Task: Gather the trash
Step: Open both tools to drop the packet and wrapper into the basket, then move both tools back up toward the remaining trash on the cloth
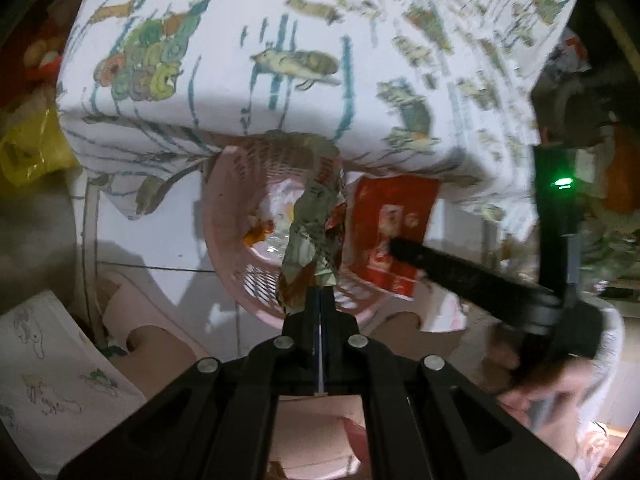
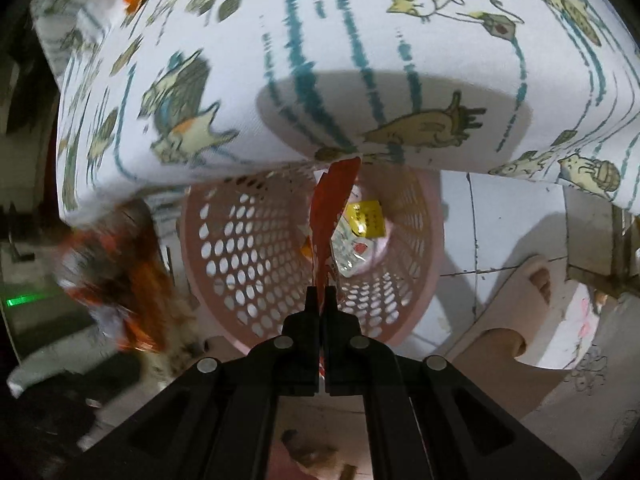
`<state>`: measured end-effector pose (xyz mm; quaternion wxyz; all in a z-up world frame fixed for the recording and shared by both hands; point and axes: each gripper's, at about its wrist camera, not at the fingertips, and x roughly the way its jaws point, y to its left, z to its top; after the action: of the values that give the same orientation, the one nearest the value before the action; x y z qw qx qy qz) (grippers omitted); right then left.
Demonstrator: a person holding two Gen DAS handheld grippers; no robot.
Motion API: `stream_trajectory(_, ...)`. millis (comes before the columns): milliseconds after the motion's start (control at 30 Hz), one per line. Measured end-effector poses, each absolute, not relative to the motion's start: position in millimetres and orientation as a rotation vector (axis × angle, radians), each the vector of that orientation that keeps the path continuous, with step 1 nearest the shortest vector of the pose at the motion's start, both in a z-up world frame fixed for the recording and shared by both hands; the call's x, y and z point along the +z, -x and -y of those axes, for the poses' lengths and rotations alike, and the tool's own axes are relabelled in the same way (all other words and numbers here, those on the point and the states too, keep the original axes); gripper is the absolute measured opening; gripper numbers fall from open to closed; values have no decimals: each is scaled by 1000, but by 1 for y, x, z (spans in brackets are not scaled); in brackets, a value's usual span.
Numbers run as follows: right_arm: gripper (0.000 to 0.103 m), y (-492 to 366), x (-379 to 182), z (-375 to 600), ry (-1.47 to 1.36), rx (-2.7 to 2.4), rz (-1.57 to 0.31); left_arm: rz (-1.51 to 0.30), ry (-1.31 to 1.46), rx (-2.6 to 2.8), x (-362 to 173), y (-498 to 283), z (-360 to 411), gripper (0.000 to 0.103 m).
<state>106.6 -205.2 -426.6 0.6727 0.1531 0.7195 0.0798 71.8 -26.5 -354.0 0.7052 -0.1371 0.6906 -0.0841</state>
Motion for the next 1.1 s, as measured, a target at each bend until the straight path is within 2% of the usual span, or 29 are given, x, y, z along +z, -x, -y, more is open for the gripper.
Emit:
stream_trajectory(200,1,-114,-434,205,-376,156,-1559,-1577,211,-99,-409,-86,35,0)
stream_trajectory(333,4,-113,-439,205,-382,154,-1547,-1581,188,-81,-426,-85,38,1)
stream_trajectory(367,13,-113,-441,205,-390,154,-1555,-1572,190,-77,-426,-85,38,7)
stream_trajectory(400,21,-112,-443,206,-392,153,-1557,-1570,188,-73,-425,-85,38,36)
stream_trajectory(433,41,-111,-444,207,-391,147,-1558,-1560,175,-57,-422,-86,39,64)
stream_trajectory(467,55,-110,-442,209,-393,136,-1539,-1538,151,-42,-418,-85,39,65)
stream_trajectory(500,56,-108,-443,213,-393,124,-1523,-1529,118,-41,-415,-85,41,64)
stream_trajectory(800,56,-109,-427,227,-449,125,-1489,-1521,119,-26,-405,-79,34,64)
stream_trajectory(1000,56,-101,-396,218,-434,155,-1412,-1414,89,47,-368,-76,28,64)
stream_trajectory(1100,56,-97,-367,212,-394,174,-1315,-1341,120,46,-341,-74,22,64)
